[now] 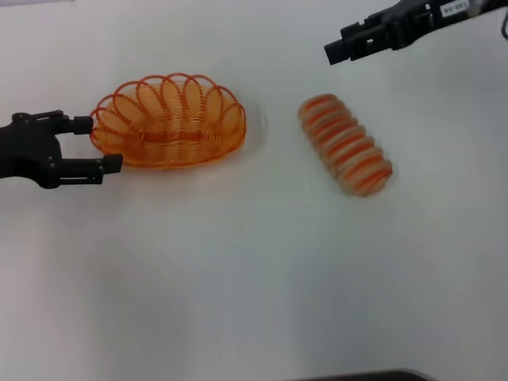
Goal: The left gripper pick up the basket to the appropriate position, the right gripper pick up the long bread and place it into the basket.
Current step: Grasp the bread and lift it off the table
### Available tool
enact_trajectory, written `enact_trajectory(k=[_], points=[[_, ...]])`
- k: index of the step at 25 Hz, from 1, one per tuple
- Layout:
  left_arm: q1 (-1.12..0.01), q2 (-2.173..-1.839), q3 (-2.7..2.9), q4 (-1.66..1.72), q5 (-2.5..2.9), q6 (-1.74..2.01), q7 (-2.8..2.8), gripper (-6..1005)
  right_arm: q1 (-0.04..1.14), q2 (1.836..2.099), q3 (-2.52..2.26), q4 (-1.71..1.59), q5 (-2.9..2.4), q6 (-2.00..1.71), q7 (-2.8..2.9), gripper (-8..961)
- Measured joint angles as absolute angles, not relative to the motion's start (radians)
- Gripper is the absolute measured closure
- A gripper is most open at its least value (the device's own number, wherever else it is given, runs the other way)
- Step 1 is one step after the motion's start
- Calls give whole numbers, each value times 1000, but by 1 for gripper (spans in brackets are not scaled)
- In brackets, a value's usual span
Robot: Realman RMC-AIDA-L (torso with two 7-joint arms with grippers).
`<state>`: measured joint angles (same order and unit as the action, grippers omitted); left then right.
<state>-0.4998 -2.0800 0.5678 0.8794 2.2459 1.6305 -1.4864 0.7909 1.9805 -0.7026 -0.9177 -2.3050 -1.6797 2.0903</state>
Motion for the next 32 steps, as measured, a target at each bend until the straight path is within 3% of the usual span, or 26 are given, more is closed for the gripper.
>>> enact_trajectory(k=[7,22,32], points=[[-502,-2077,566,893,2242,1644,-1507,127,917,2014,-707,-934,-2536,-1645,2384,338],[-521,-2078,556,897,2233,1652,-1515,126,1029,2075,-916,-919,-2848,-1593,2744,334],[-515,-2080,562,895,2235,1647,-1506,126,1013,2084,-1038,-872,-2853,-1506,2780,296]])
